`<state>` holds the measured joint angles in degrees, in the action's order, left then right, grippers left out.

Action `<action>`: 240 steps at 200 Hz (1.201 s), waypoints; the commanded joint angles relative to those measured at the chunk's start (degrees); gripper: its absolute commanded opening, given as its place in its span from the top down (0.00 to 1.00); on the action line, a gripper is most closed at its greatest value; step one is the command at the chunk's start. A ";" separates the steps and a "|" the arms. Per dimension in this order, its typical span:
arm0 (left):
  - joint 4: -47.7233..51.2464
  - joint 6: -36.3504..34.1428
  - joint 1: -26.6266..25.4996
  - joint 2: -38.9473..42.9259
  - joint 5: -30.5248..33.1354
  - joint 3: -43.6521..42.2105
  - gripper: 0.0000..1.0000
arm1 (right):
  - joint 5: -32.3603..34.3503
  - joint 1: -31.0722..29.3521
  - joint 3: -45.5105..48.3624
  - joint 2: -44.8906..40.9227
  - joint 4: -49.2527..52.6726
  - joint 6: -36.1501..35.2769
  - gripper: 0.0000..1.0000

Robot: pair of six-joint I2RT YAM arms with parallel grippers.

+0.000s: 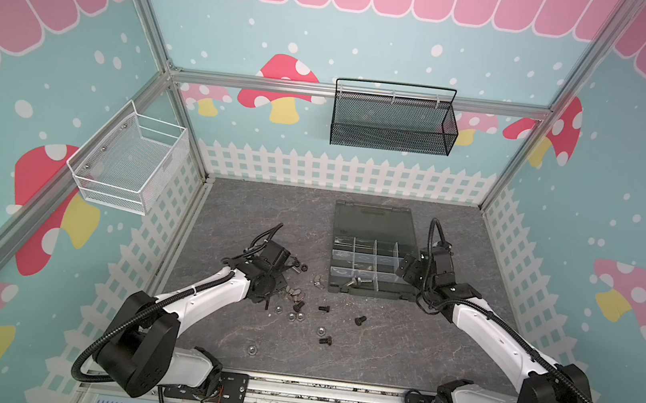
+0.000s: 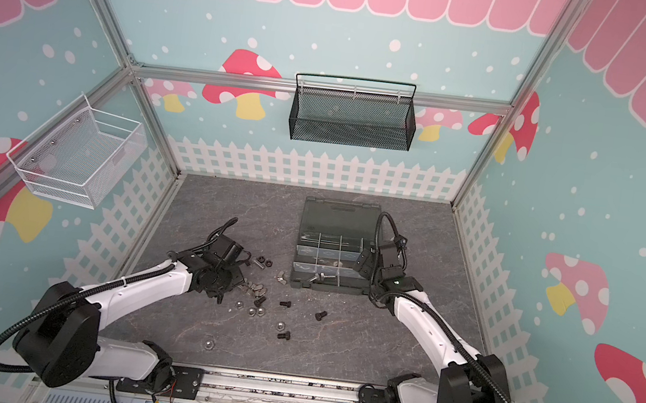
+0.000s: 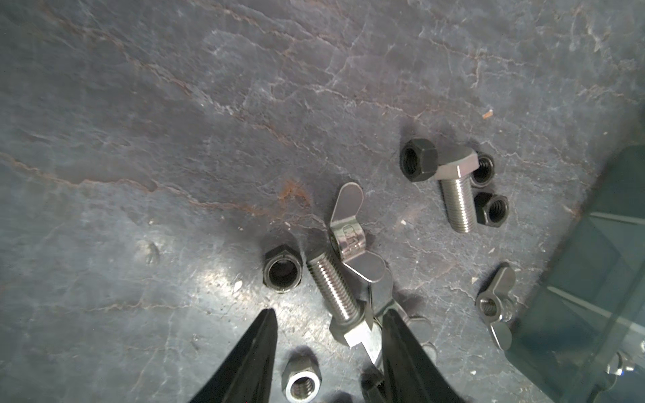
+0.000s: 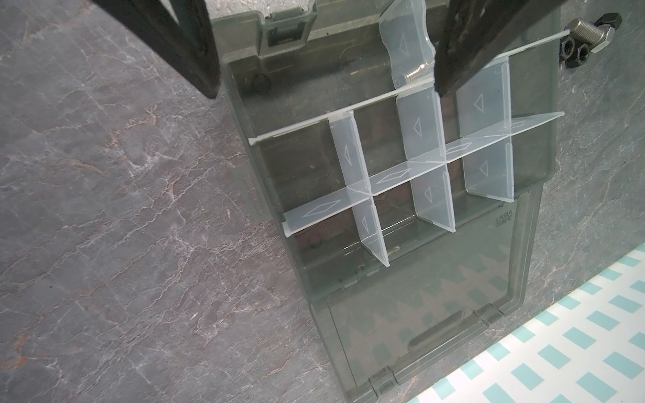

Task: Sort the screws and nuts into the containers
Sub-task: 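Move the left gripper back over the parts pile toward a steel bolt, then close the left gripper on a steel bolt in the pile and lift it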

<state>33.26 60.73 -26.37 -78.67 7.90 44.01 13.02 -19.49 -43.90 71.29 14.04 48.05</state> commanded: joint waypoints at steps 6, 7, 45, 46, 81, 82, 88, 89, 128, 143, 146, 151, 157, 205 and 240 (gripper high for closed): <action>-2.31 2.36 0.40 -1.66 -1.27 -0.50 0.54 | 0.28 0.18 -1.31 0.79 -0.05 0.32 0.03; -2.36 2.41 0.38 -1.70 -1.24 -0.50 0.54 | 0.31 0.16 -1.29 0.79 -0.06 0.35 0.03; -3.42 3.02 0.44 -3.58 -2.32 -1.15 0.59 | 0.30 0.16 -1.28 1.12 -0.01 0.37 0.03; -3.44 3.01 0.44 -3.63 -2.38 -1.18 0.59 | 0.32 0.15 -1.28 1.13 0.01 0.33 0.03; -4.24 3.30 0.44 -4.69 -3.09 -1.95 0.63 | 0.26 0.16 -1.19 1.39 0.00 0.52 0.03; -4.24 3.28 0.44 -4.71 -3.03 -1.97 0.63 | 0.30 0.15 -1.19 1.35 0.01 0.54 0.03; -4.34 3.26 0.44 -4.81 -3.08 -2.09 0.63 | 0.21 0.16 -1.19 1.40 0.02 0.55 0.03; -4.34 3.26 0.44 -4.81 -3.07 -2.13 0.63 | 0.23 0.15 -1.19 1.40 0.02 0.55 0.03; -4.78 2.99 0.45 -5.60 -2.89 -2.35 0.64 | -0.13 0.16 -0.96 1.66 -0.01 0.67 0.03; -4.84 2.89 0.44 -6.01 -2.89 -2.58 0.65 | -0.18 0.15 -0.85 1.68 0.02 0.68 0.03; -4.79 2.78 0.44 -6.04 -2.90 -2.66 0.65 | -0.18 0.15 -0.85 1.70 0.02 0.80 0.03; -4.86 2.80 0.44 -6.21 -3.06 -2.68 0.66 | -0.26 0.16 -0.77 1.76 0.09 0.81 0.03; -4.87 2.71 0.43 -6.36 -3.10 -2.72 0.66 | -0.29 0.15 -0.78 1.75 0.10 0.80 0.03; -4.95 1.61 0.48 -7.44 -3.51 -2.99 0.67 | -0.35 0.16 -0.67 1.72 0.07 1.08 0.03; -5.63 0.81 1.04 -8.75 -4.34 -3.23 0.69 | -0.36 0.15 -0.45 1.84 0.02 1.28 0.03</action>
<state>28.14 61.73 -26.11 -85.30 4.32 41.98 12.56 -19.49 -43.90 72.44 14.04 48.29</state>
